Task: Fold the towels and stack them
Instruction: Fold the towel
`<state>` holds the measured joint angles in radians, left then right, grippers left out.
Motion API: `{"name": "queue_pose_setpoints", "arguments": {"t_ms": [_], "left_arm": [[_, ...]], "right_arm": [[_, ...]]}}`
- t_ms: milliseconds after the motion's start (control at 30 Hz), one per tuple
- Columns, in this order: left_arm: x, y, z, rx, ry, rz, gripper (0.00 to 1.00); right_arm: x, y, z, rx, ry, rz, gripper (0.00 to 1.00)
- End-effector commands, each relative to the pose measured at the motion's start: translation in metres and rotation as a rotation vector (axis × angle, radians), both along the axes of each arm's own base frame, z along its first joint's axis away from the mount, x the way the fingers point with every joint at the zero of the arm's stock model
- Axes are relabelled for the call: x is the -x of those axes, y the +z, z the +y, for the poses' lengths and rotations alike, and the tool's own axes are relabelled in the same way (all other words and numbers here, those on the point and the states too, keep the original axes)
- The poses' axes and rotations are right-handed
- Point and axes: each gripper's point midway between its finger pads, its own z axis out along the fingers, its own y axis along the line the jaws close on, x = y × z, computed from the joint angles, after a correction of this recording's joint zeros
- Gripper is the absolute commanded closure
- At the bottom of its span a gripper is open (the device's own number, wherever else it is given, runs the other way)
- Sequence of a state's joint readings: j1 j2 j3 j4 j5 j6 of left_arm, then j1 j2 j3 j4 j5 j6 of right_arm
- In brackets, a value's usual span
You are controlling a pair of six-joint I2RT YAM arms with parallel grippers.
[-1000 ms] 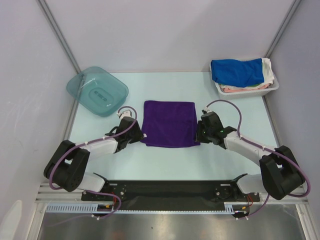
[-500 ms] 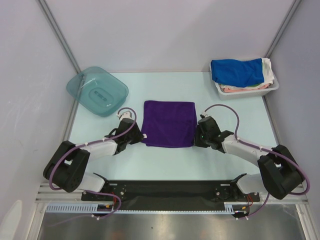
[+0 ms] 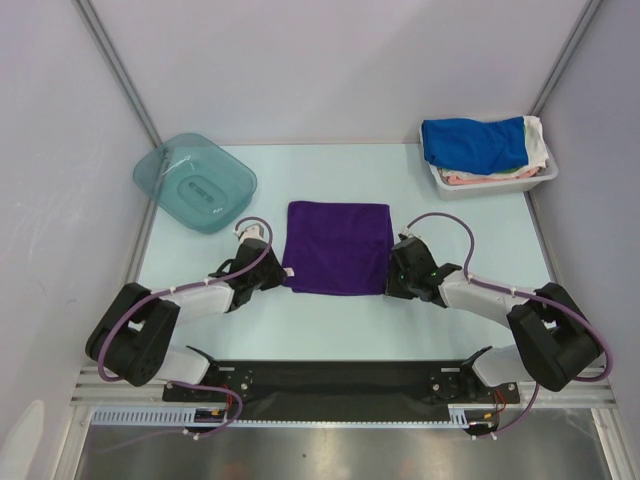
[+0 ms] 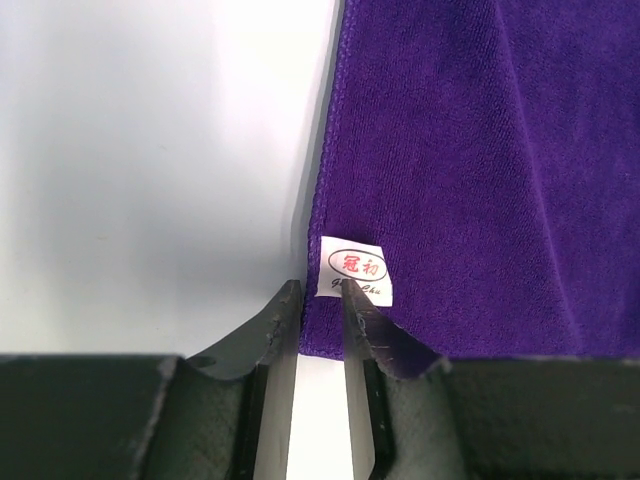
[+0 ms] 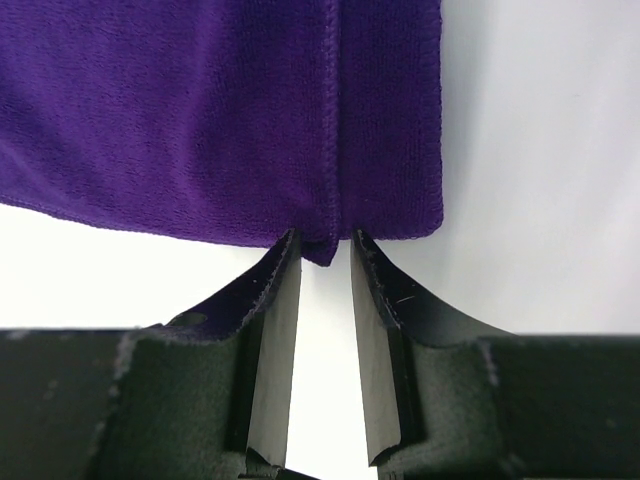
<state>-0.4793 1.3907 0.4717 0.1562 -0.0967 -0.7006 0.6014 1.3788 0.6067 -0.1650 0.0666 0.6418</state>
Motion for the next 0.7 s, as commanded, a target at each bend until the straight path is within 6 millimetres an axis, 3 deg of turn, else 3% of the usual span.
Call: {"name": "queue_pose_setpoints", "arguments": {"t_ms": [0, 367, 500, 600, 667], "left_arm": [[0.006, 0.0, -0.001, 0.019, -0.01, 0.009, 0.72], [0.005, 0.002, -0.003, 0.025, -0.023, 0.002, 0.78], [0.004, 0.004, -0.005, 0.03, -0.029, -0.002, 0.8], [0.004, 0.005, -0.006, 0.033, -0.037, -0.004, 0.84], [0.004, 0.008, -0.006, 0.031, -0.043, -0.009, 0.9]], "right_arm": [[-0.004, 0.001, 0.0, 0.003, -0.022, -0.024, 0.69], [-0.007, 0.004, 0.007, -0.02, -0.024, -0.028, 0.72], [-0.008, 0.006, 0.006, -0.015, -0.027, -0.028, 0.79], [-0.007, 0.008, 0.006, -0.017, -0.027, -0.027, 0.93], [-0.007, 0.012, 0.006, -0.02, -0.026, -0.033, 0.95]]}}
